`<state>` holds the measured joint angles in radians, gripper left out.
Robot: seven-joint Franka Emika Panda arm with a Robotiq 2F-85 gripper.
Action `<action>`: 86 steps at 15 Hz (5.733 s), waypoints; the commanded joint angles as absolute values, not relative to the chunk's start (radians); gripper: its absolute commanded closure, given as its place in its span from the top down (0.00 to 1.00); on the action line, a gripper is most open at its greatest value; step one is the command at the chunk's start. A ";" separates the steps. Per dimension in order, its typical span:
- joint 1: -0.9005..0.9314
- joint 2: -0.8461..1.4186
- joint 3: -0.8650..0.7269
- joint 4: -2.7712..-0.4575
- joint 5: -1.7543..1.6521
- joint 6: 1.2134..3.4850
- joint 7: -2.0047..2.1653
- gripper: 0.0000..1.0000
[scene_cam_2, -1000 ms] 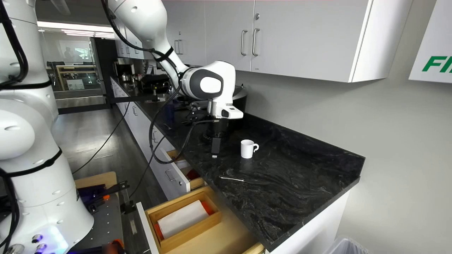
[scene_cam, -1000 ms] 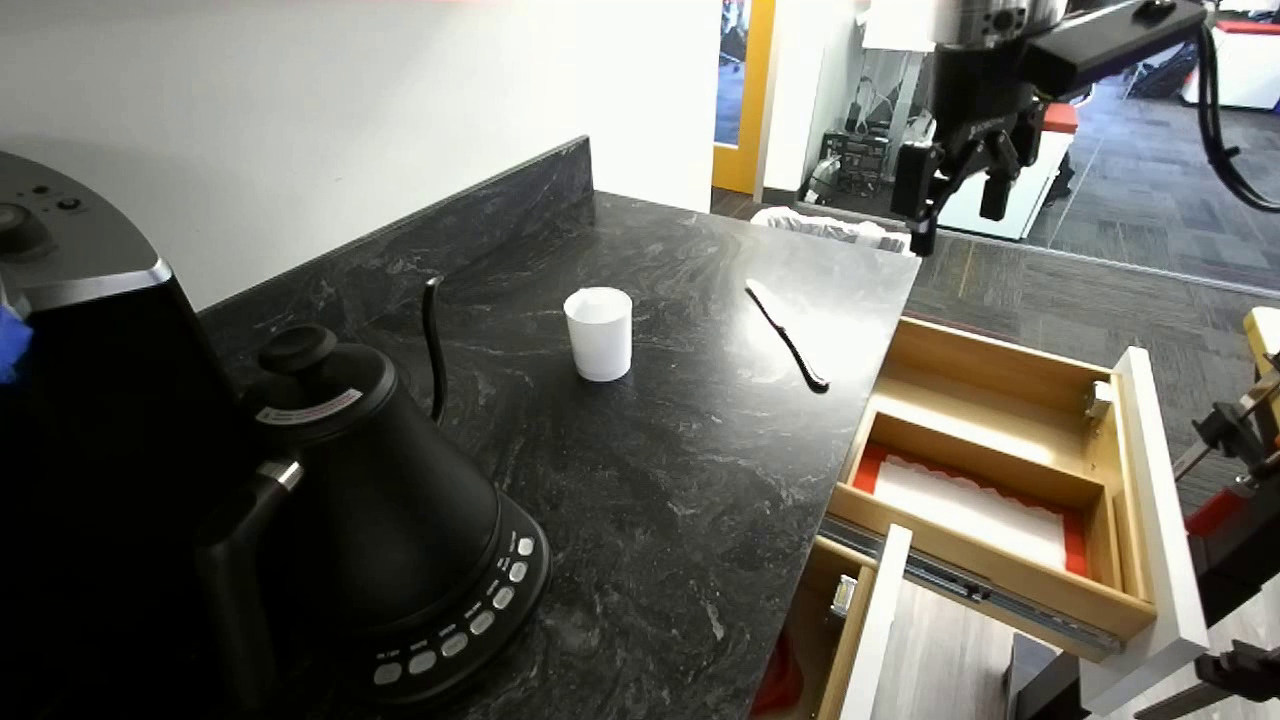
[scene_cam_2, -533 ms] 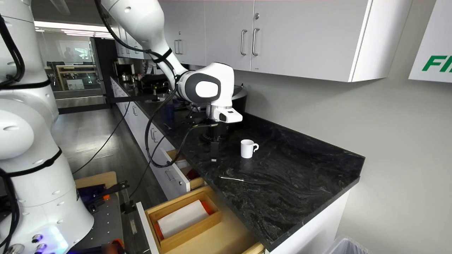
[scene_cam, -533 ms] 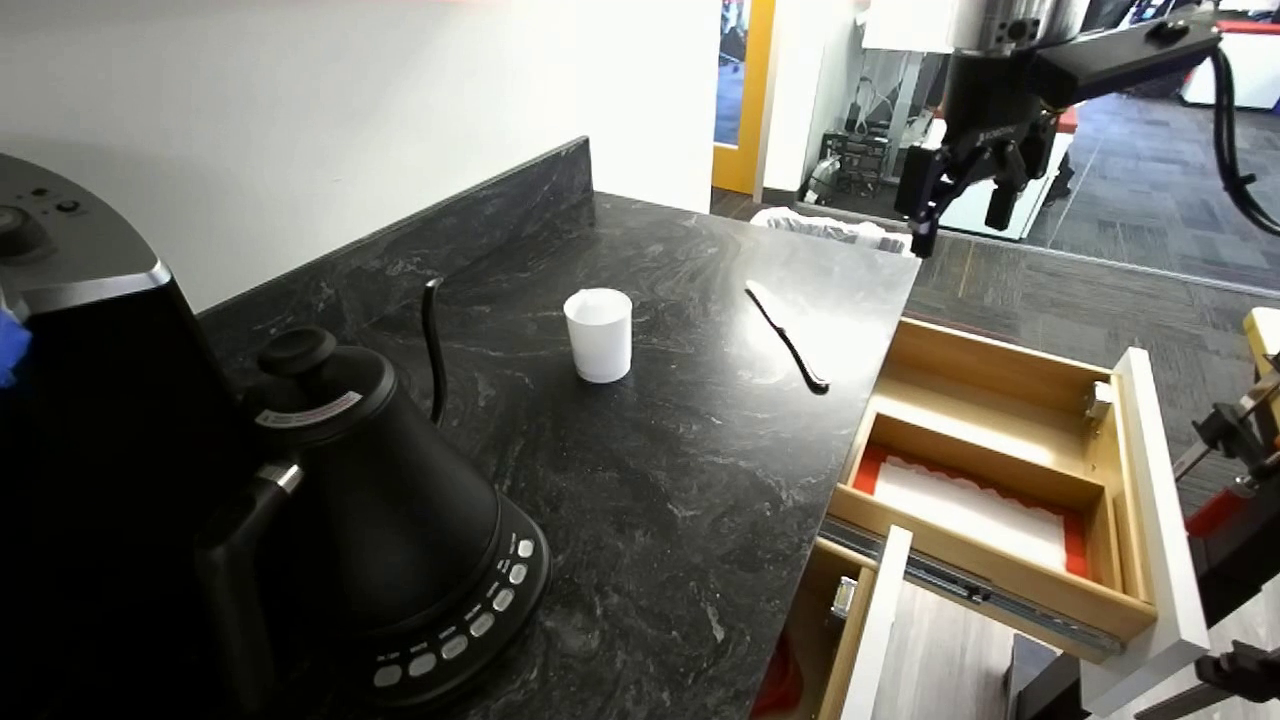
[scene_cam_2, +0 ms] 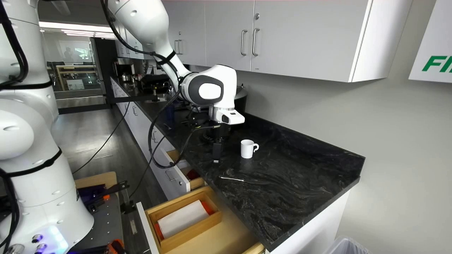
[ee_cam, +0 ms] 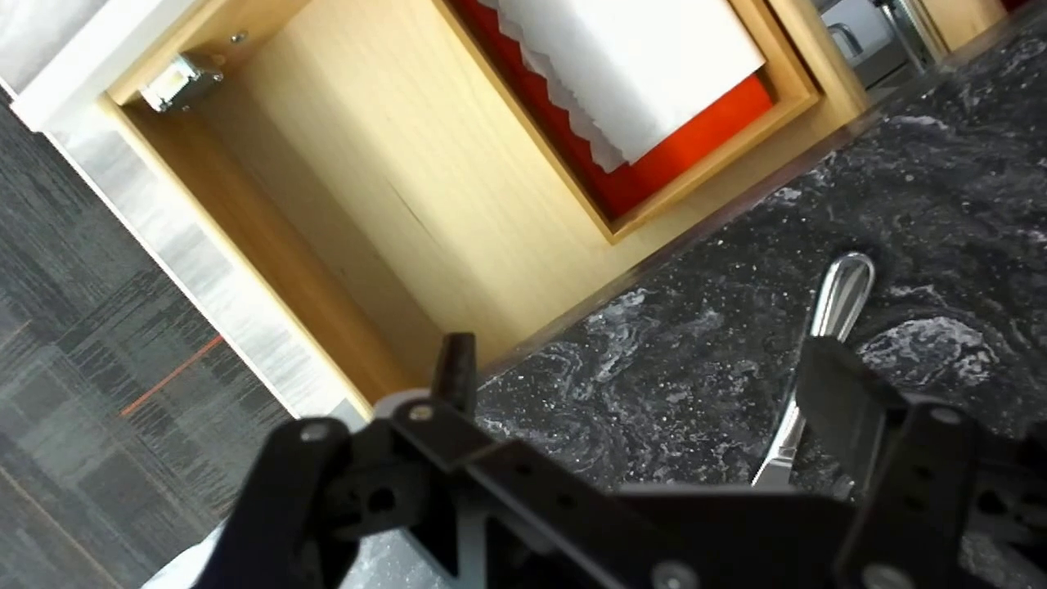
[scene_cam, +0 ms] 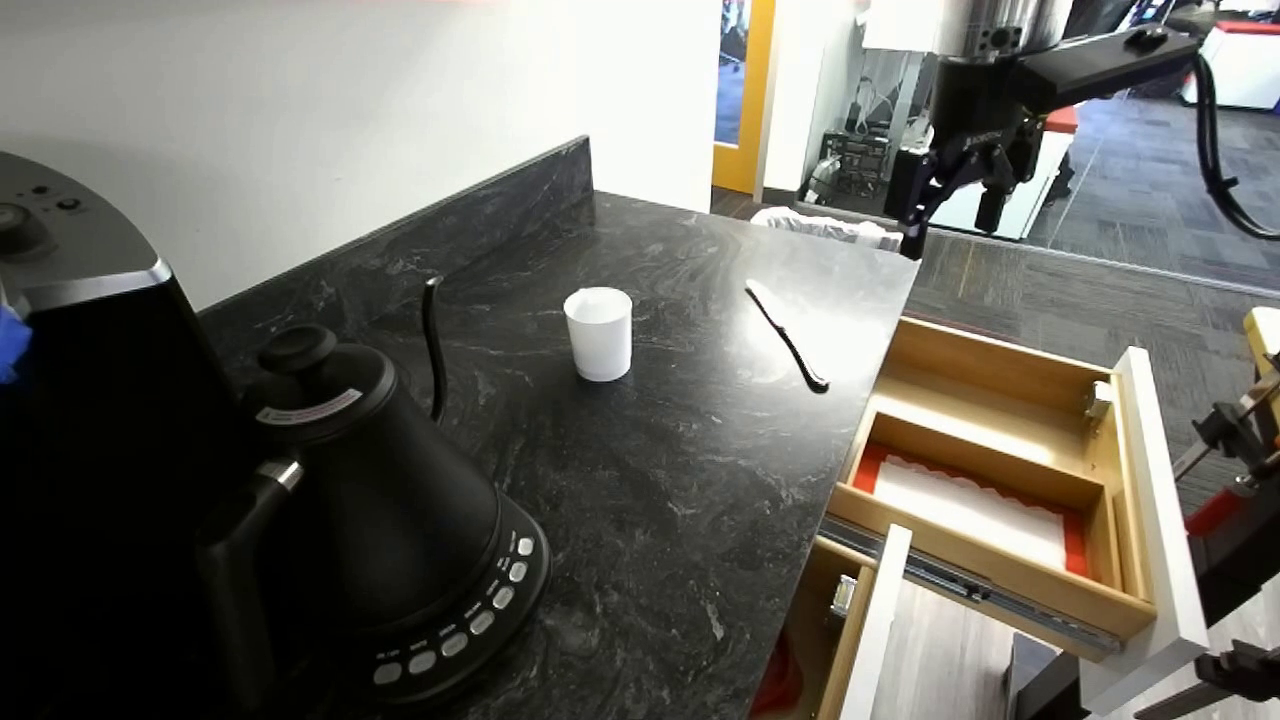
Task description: Pick the knife and put it in the drawer
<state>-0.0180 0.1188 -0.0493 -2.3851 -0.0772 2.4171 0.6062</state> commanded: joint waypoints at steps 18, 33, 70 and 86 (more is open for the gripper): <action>0.010 0.154 -0.077 -2.423 -0.054 2.737 0.733 1.00; 0.016 0.171 -0.077 -2.408 -0.024 2.731 0.699 1.00; 0.032 0.324 -0.073 -2.244 0.066 2.690 0.697 1.00; 0.046 0.395 -0.095 -2.242 0.063 2.731 0.675 1.00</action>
<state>0.0270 0.3811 -0.0735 -2.2453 0.0534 2.7031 0.7018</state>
